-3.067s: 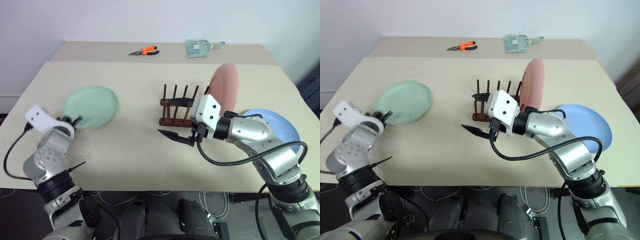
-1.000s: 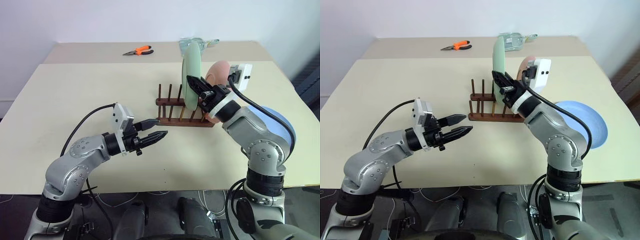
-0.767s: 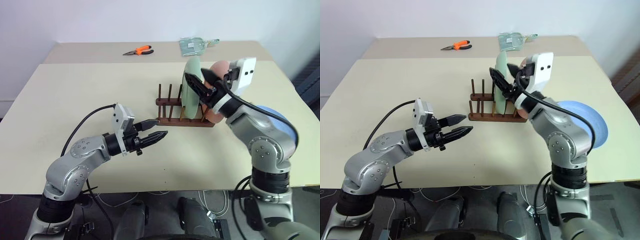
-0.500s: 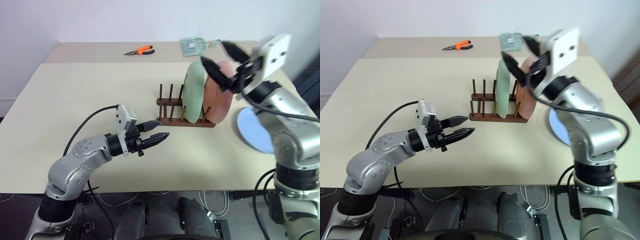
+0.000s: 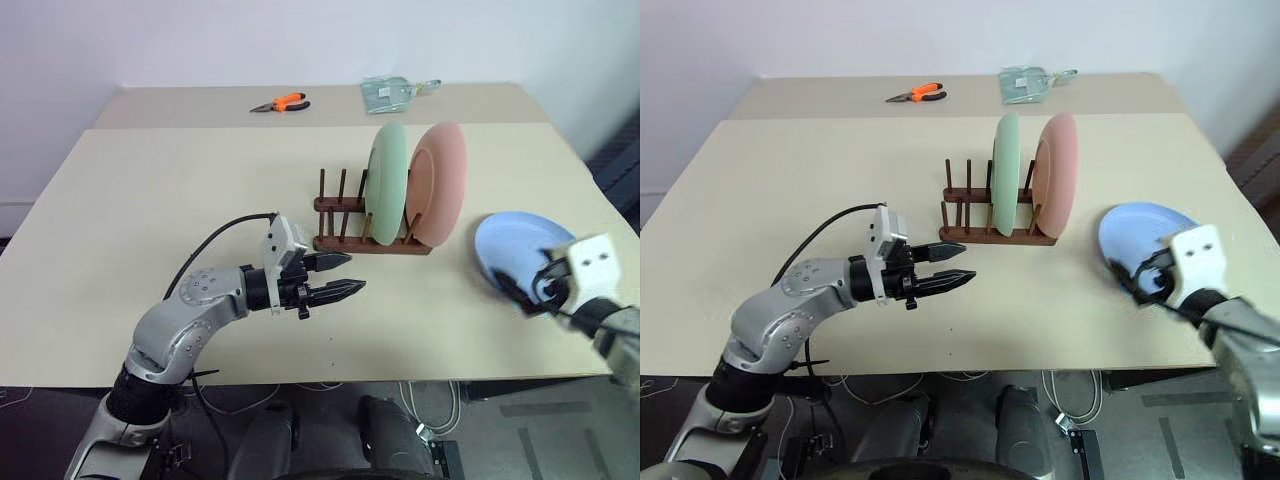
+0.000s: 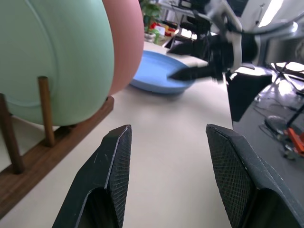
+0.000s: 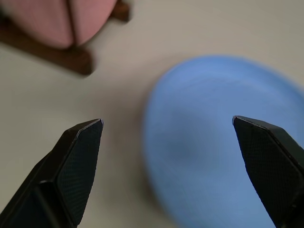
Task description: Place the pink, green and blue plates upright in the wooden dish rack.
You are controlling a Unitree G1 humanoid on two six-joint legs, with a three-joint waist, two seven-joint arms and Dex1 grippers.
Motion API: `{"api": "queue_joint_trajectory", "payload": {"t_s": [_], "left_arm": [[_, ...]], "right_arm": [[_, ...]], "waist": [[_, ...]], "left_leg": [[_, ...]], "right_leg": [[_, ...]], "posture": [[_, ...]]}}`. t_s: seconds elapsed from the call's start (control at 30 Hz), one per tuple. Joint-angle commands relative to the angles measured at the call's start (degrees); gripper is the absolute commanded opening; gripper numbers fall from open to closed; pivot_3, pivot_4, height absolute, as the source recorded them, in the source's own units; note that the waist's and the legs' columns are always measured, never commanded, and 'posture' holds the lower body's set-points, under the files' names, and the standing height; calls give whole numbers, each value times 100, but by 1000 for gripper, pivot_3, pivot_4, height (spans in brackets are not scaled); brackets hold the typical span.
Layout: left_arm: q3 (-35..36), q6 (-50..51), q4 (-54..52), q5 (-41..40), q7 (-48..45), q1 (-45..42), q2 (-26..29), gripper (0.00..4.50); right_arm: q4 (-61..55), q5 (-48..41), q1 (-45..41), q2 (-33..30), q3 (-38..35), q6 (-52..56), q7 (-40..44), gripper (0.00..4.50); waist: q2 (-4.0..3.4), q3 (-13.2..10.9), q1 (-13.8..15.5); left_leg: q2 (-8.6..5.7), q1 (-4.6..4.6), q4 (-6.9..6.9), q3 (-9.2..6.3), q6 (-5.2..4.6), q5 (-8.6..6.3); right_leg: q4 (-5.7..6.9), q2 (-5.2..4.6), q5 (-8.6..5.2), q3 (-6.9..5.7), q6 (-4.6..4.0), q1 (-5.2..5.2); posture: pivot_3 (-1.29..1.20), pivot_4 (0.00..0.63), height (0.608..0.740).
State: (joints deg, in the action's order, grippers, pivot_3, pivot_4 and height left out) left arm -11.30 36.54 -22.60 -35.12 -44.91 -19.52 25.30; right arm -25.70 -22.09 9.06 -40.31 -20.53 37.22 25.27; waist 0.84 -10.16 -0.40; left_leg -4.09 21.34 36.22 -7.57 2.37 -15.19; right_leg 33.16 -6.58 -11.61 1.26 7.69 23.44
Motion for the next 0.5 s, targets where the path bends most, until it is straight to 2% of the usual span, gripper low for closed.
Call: {"api": "queue_joint_trajectory", "payload": {"t_s": [0.03, 0.1, 0.33, 0.5], "left_arm": [[-13, -195, -44, 108, -94, -101, -27, 2544], [-10, -218, -69, 142, -119, -59, -19, 2544], [42, -202, -227, 193, -58, 74, 9, 2544], [114, -178, -245, 196, -9, 82, 31, 2544]], "right_arm": [[150, 710, -132, -80, 397, -154, -355, 4231], [589, 1284, -215, -197, 803, -436, -497, 3664], [865, 1490, -697, -24, 749, -730, -590, 25], [514, 1221, -1058, 119, 293, -1074, -543, 25]], "waist": [[1, -1, 1], [2, -1, 3], [3, -2, 13], [2, -3, 14]], "left_leg": [[-1, 2, 0, -1, 0, 0], [-3, 4, -1, -2, 0, 0], [-6, 4, -3, -3, 0, 0], [-6, 4, -2, -5, 0, 0]], "right_leg": [[-1, -1, 0, -1, 0, 0], [-3, -3, 0, -1, 0, 2], [-3, -8, 1, -2, 1, 2], [-2, -8, 1, -2, 2, 1]], "posture": [[0, 150, 740], [0, 150, 740], [0, 150, 740], [0, 150, 740]]}}
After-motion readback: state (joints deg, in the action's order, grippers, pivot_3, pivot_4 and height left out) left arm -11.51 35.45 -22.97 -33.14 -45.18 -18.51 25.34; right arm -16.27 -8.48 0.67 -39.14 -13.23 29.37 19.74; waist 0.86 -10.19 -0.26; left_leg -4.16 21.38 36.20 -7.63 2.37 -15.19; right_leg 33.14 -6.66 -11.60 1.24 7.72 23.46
